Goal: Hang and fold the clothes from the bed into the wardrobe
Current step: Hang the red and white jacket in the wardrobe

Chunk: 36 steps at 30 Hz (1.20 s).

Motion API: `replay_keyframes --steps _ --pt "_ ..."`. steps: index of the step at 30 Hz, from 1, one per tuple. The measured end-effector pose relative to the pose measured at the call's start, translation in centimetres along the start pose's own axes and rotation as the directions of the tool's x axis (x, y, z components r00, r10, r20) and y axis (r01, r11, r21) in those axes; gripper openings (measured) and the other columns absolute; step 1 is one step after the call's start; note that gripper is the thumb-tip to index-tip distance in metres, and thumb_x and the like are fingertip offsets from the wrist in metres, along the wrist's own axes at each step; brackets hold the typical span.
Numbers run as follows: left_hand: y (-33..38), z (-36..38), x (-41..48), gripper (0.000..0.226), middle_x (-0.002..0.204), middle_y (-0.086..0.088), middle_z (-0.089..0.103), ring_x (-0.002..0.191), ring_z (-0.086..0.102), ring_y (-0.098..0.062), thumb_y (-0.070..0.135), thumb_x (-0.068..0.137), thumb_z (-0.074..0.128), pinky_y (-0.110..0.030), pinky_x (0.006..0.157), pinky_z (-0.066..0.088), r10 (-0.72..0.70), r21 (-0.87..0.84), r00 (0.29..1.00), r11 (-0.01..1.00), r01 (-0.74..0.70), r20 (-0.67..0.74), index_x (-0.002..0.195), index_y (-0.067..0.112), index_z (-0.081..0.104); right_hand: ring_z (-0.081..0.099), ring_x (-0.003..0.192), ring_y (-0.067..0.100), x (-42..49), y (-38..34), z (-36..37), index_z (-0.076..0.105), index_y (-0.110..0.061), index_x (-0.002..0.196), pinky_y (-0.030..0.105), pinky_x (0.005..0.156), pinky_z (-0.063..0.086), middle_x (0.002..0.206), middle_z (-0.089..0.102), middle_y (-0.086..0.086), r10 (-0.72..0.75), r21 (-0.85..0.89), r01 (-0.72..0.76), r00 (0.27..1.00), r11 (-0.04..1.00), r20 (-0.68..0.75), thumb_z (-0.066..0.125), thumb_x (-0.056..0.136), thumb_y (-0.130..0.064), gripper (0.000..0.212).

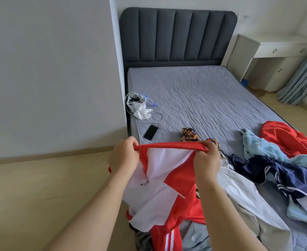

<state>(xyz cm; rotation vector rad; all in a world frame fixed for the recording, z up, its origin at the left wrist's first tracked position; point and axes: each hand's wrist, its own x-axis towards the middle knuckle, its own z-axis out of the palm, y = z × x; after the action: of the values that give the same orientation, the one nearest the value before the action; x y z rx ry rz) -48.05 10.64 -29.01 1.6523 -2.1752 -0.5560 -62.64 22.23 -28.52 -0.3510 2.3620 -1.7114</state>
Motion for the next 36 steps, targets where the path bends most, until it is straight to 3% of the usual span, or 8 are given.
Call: replay_keyframes --steps 5,10,14,18,22,27,31,36 --pt "-2.3 -1.6 0.7 0.006 0.081 -0.003 0.046 0.079 0.049 -0.029 0.018 0.090 0.046 -0.032 0.063 0.036 -0.204 -0.282 0.979 0.940 0.190 -0.021 0.086 0.017 0.041 0.049 0.062 0.008 -1.9 -1.0 2.6 0.057 -0.028 0.083 0.020 0.053 0.036 0.067 0.055 -0.011 -0.014 0.044 0.009 0.993 0.999 0.117 0.048 0.084 -0.007 0.023" --pt "-3.5 -3.1 0.1 0.015 0.082 -0.007 0.053 0.070 0.054 -0.025 0.014 0.095 0.040 -0.039 0.056 0.051 -0.509 -0.778 0.822 0.396 0.487 0.256 0.081 0.021 0.039 0.048 0.063 0.019 -3.4 -0.6 4.5 0.060 -0.016 0.080 0.028 0.056 0.036 0.063 0.053 -0.001 0.055 -0.016 -0.053 0.933 0.998 0.357 0.043 0.088 -0.016 0.018" --pt "-3.4 -6.0 -1.1 0.018 0.062 -0.007 0.059 0.056 0.057 -0.022 0.016 0.094 0.039 -0.032 0.054 0.053 -0.448 -0.902 0.848 0.175 0.396 0.285 0.087 0.017 0.056 0.051 0.068 0.016 -3.4 -2.7 5.7 0.065 -0.023 0.088 0.028 0.066 0.042 0.068 0.055 -0.008 -0.032 0.110 -0.016 0.907 0.994 0.419 0.042 0.088 -0.013 0.025" --pt "-4.9 -10.5 -3.5 0.050 0.041 -0.008 0.058 0.044 0.061 -0.018 0.012 0.091 0.042 -0.025 0.049 0.052 -0.385 -0.973 0.912 0.113 0.201 0.144 0.047 0.011 0.065 0.054 0.072 0.002 -5.5 -5.5 7.9 0.061 -0.032 0.078 0.023 0.066 0.042 0.074 0.060 -0.016 -0.163 0.227 0.042 0.821 0.973 0.547 0.042 0.087 -0.010 0.030" --pt "-8.5 -14.4 -6.9 0.022 0.058 -0.007 0.066 0.056 0.068 -0.018 0.008 0.092 0.049 -0.029 0.052 0.055 -0.582 -0.995 0.813 -0.094 -0.029 0.032 0.075 0.008 0.062 0.051 0.062 -0.001 -10.4 -6.5 10.8 0.061 -0.028 0.072 0.018 0.061 0.042 0.060 0.058 -0.020 -0.211 0.275 0.005 0.656 0.961 0.725 0.045 0.088 -0.012 0.027" --pt "-14.0 -18.2 -13.8 0.019 0.070 -0.005 0.070 0.069 0.070 -0.016 0.007 0.093 0.049 -0.032 0.059 0.059 -0.802 -0.962 0.581 -0.035 -0.272 -0.135 0.078 0.011 0.062 0.058 0.069 -0.011 -19.1 -7.2 13.5 0.063 -0.031 0.082 0.004 0.061 0.044 0.073 0.065 -0.023 -0.286 0.324 -0.073 0.316 0.943 0.905 0.046 0.089 -0.010 0.029" --pt "-17.6 -20.3 -19.5 0.012 0.064 0.000 0.069 0.063 0.068 -0.013 0.008 0.093 0.051 -0.031 0.055 0.058 -0.920 -0.918 0.324 0.087 -0.387 -0.223 0.085 0.015 0.057 0.060 0.076 -0.002 -25.9 -7.1 14.2 0.066 -0.026 0.093 0.012 0.066 0.047 0.083 0.067 -0.016 -0.267 0.270 -0.088 0.043 0.959 0.963 0.046 0.092 -0.012 0.025" --pt "-21.1 -22.3 -22.5 0.012 0.071 -0.006 0.068 0.074 0.069 -0.023 0.002 0.092 0.047 -0.037 0.061 0.058 -0.928 -0.882 0.211 0.194 -0.430 -0.307 0.096 0.006 0.058 0.056 0.055 -0.009 -30.8 -7.5 15.6 0.067 -0.029 0.065 0.006 0.051 0.044 0.060 0.064 -0.021 -0.280 0.276 -0.066 -0.061 0.959 0.958 0.045 0.090 -0.009 0.039"
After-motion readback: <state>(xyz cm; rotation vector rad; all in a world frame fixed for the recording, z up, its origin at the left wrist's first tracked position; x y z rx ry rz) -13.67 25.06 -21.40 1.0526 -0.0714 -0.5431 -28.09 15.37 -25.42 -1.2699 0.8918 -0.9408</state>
